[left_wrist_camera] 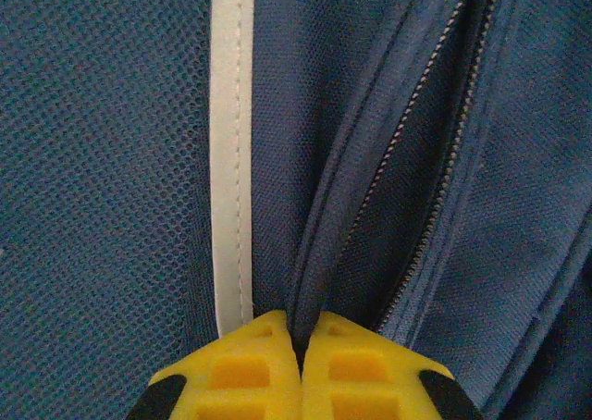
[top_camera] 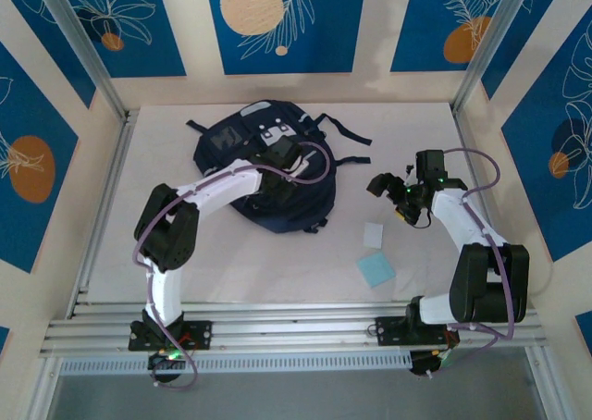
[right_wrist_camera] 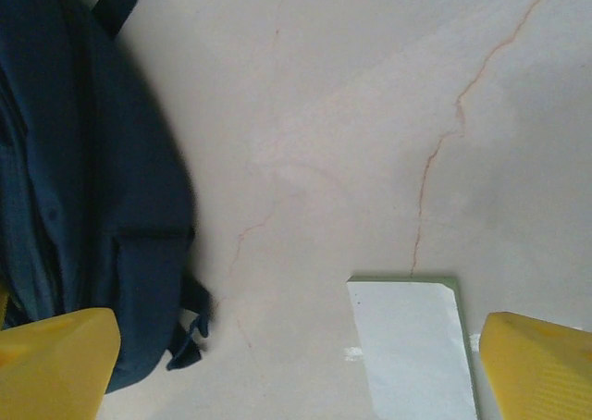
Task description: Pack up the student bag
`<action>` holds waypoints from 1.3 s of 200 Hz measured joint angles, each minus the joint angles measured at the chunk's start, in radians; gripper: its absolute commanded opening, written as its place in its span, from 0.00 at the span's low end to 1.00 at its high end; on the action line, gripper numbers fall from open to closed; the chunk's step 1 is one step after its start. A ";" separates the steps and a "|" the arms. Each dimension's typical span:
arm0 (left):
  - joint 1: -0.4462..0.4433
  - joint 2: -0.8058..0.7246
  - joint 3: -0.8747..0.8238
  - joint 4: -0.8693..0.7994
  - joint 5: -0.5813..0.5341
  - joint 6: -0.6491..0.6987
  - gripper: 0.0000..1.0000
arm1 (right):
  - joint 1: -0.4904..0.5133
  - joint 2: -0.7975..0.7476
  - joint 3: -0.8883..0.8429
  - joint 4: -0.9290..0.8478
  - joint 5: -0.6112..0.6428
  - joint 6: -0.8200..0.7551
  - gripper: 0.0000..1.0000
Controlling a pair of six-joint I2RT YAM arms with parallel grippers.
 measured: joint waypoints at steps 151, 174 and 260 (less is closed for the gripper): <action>0.093 -0.115 0.127 -0.061 0.473 -0.219 0.00 | 0.307 0.229 -0.001 -0.095 0.317 -0.003 0.88; 0.109 -0.115 0.119 -0.044 0.511 -0.250 0.00 | 0.320 0.247 0.005 -0.111 0.367 0.003 0.68; 0.153 -0.142 0.045 0.037 0.598 -0.322 0.00 | 0.320 0.235 0.015 -0.153 0.389 0.019 0.46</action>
